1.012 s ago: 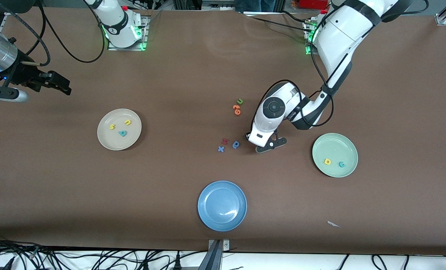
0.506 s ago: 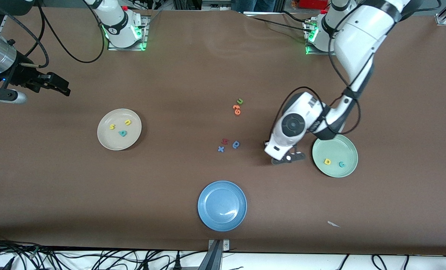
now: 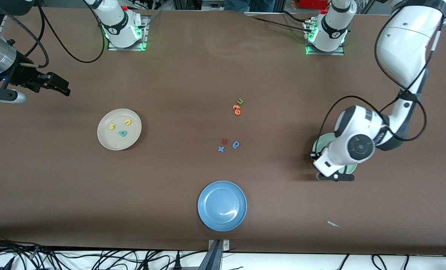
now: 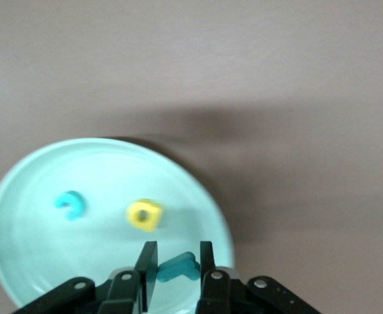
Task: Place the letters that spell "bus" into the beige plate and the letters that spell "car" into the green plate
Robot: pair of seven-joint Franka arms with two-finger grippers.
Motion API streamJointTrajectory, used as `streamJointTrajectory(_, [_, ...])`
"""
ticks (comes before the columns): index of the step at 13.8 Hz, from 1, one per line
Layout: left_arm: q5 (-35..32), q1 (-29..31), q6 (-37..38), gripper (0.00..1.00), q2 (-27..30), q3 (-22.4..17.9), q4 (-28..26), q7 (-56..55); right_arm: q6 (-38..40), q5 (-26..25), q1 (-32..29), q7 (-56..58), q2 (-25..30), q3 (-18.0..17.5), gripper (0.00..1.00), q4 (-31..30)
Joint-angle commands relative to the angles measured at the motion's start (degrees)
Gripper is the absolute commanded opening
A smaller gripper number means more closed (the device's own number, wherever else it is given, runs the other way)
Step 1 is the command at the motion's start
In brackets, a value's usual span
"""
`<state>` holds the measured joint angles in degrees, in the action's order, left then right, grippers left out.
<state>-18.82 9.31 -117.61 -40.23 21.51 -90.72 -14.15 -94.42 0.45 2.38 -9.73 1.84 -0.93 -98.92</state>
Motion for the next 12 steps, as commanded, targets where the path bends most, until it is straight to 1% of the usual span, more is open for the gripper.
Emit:
streamJointTrajectory(1, [-5.7, 0.8, 0.8, 0.56, 0.2, -1.1, -0.3, 8.7, 0.6, 1.2, -0.5, 0.8, -0.7, 0.0, 1.0, 1.5])
streamJointTrajectory(2, [-6.5, 1.0, 0.8, 1.0, 0.3, -1.3, -0.2, 11.4, 0.7, 1.2, -0.5, 0.8, -0.7, 0.0, 1.0, 1.5])
streamJointTrajectory(4, [-6.1, 1.2, 0.7, 1.0, 0.8, -1.3, 0.5, 10.8, 0.7, 1.2, -0.5, 0.8, -0.7, -0.1, 1.0, 1.5])
streamJointTrajectory(5, [-5.9, 1.2, 1.0, 1.0, 0.8, -1.3, 1.8, 9.4, 0.7, 1.2, -0.5, 0.8, -0.7, -0.1, 1.0, 1.5])
streamJointTrajectory(7, [-5.4, 1.4, 4.7, 1.0, 1.8, -1.1, 3.5, 8.3, 0.8, 1.2, -0.5, 0.8, -0.7, -0.1, 1.0, 1.5])
streamJointTrajectory(9, [-3.2, 1.6, 9.4, 1.0, 3.1, -1.0, 5.4, 8.3, 0.8, 1.2, -0.5, 0.8, -0.7, -0.1, 1.0, 1.5])
streamJointTrajectory(12, [-1.5, 2.4, 12.0, 1.0, 5.2, -1.0, 5.4, 9.0, 0.8, 1.2, -0.5, 0.8, -0.7, -0.1, 1.0, 1.5])
